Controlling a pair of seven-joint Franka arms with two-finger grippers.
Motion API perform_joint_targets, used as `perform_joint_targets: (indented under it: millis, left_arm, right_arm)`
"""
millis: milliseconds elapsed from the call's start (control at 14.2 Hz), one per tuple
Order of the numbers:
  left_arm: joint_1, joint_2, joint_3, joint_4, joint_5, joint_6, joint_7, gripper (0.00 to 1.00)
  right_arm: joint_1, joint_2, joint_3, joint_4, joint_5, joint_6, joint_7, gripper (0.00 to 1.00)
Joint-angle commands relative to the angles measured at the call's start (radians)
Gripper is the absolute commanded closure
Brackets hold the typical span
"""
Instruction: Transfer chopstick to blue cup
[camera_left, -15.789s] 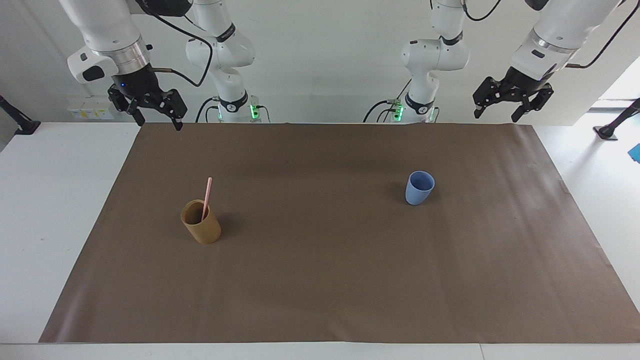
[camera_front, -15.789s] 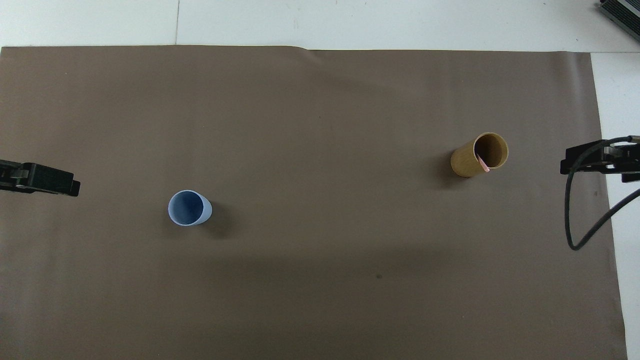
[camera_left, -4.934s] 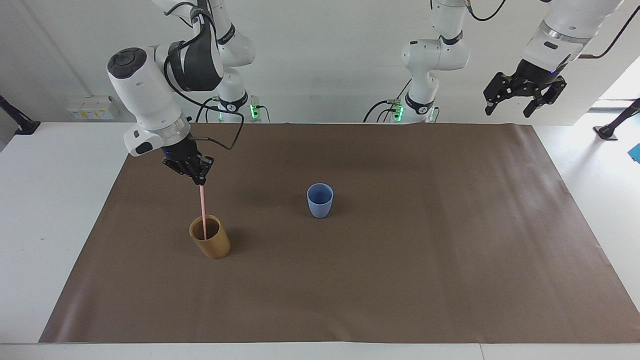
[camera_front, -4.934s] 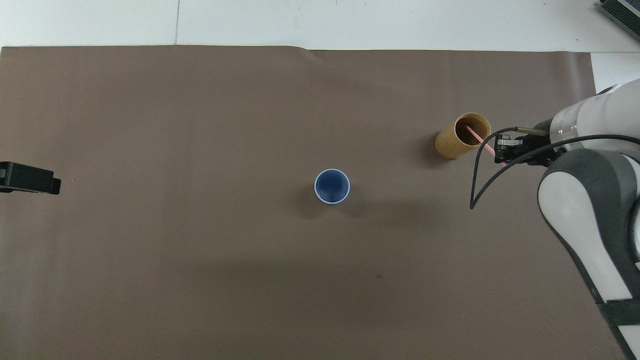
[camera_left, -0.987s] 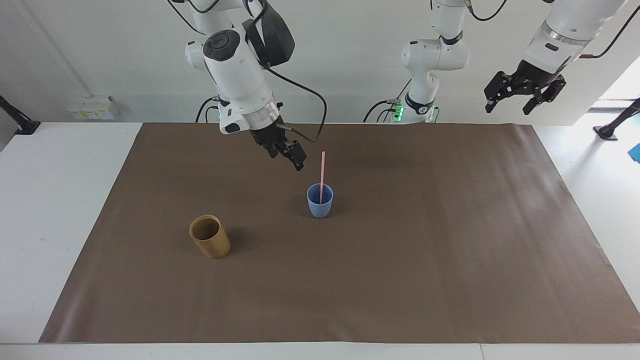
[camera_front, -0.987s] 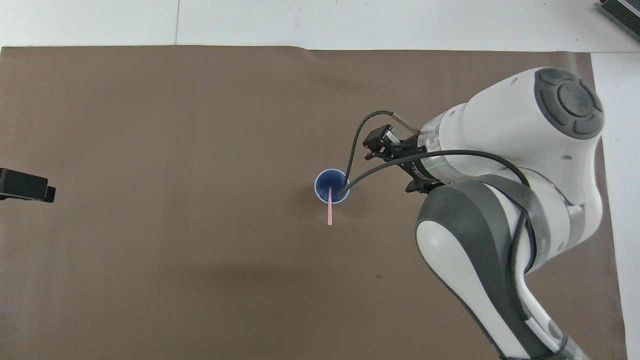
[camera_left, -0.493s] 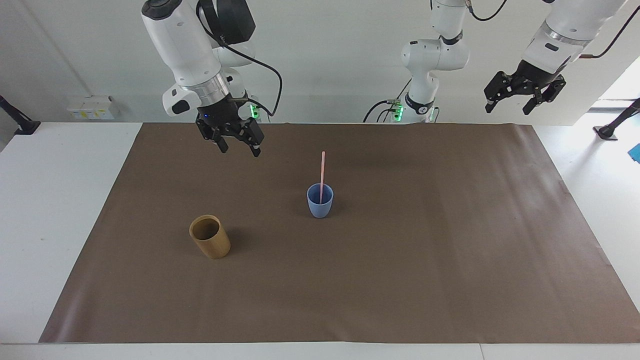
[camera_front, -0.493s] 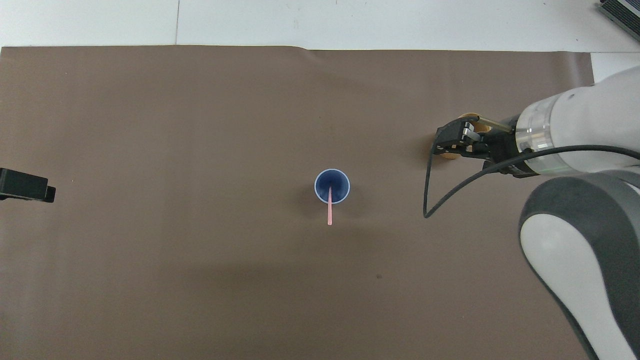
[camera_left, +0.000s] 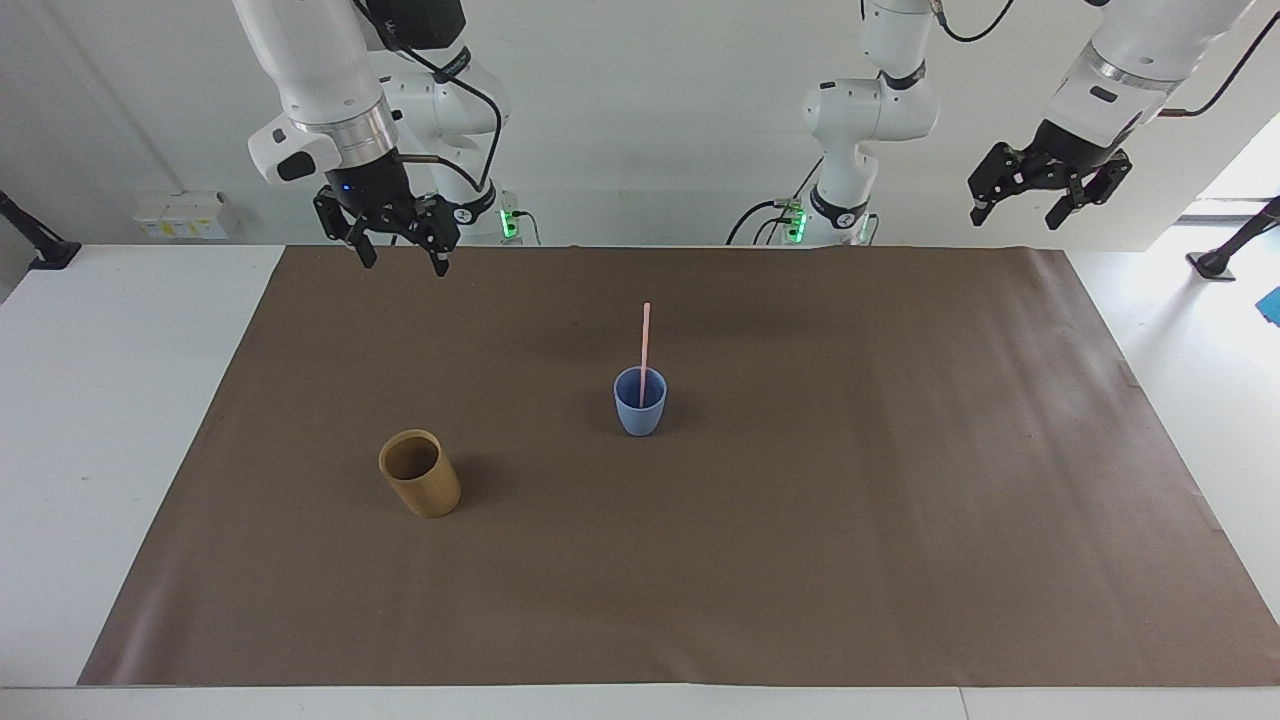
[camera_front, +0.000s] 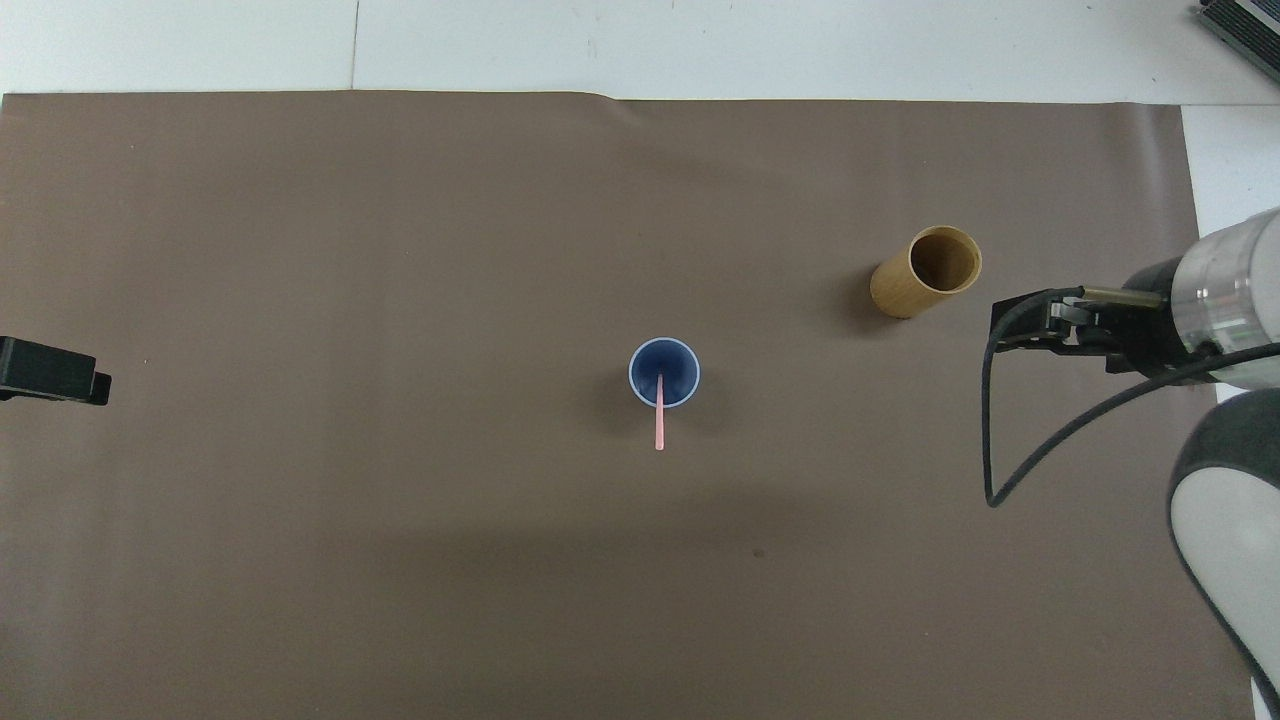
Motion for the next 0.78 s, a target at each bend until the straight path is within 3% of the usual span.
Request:
perform_joint_targets:
  millis: [0, 705]
  left_arm:
    - [0.011, -0.012, -0.005, -0.001, -0.005, -0.016, 0.004, 0.0]
    - [0.009, -0.012, -0.005, -0.001, -0.005, -0.016, 0.004, 0.0]
  right_arm:
    - [-0.013, 0.009, -0.016, 0.04, -0.02, -0.055, -0.033, 0.0]
    - [-0.003, 0.013, -0.062, 0.037, -0.011, -0.061, -0.151, 0.0]
